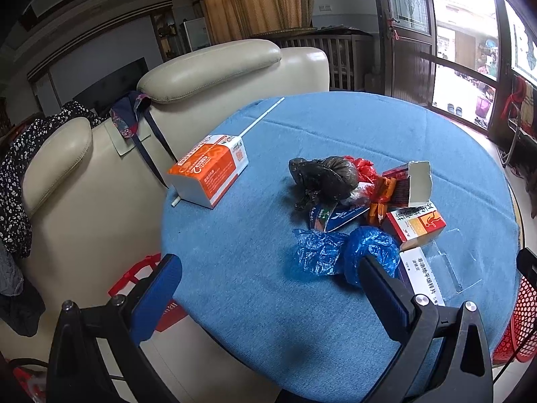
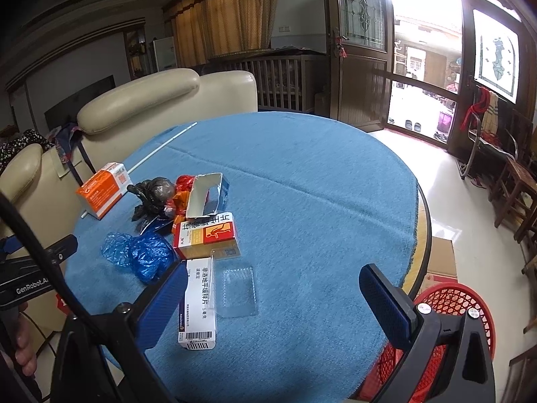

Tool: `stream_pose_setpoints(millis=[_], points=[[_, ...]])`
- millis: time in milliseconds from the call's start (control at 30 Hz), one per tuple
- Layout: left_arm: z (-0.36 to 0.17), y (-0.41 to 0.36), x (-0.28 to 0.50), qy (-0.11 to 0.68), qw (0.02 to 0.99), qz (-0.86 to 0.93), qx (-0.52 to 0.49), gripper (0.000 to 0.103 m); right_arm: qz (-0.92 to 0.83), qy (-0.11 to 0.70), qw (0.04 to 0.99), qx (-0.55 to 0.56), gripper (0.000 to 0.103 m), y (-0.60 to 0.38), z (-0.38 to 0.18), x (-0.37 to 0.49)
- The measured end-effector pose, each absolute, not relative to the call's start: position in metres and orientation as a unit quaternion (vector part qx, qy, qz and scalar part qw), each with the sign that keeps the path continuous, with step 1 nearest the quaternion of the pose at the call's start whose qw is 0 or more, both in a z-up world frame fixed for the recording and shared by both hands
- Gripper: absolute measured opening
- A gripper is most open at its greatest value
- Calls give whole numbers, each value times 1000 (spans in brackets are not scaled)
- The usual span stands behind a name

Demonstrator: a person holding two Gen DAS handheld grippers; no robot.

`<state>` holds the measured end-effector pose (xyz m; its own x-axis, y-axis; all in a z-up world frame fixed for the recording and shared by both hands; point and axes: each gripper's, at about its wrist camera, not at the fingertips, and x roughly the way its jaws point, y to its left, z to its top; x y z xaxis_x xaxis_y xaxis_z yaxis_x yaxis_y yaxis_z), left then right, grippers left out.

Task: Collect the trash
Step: 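Move both grippers toward the pile of trash on the blue table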

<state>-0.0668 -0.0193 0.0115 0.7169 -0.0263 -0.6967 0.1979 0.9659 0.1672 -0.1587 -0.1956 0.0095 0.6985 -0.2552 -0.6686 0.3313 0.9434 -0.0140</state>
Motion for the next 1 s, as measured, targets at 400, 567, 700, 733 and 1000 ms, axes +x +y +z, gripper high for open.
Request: stream_pose_setpoints(millis=[400,567,700,733,1000], points=[[7,-18,-65,375,918,-59,118,103,-155,357,920,51,103,-192,9,-157],[6,-15,-64,377,917,-59,117,103,-154,358,920,49,103,-190,9,-155],[5,-13,-64,378,916,-61,117,103,-153,360,919,47,103,-188,8,-155],[4,-13,-64,378,916,-62,117,103,-152,360,919,46,103,-187,7,-154],[-1,-10,-61,387,913,-60,115,103,-153,368,916,38,103,-183,4,-151]])
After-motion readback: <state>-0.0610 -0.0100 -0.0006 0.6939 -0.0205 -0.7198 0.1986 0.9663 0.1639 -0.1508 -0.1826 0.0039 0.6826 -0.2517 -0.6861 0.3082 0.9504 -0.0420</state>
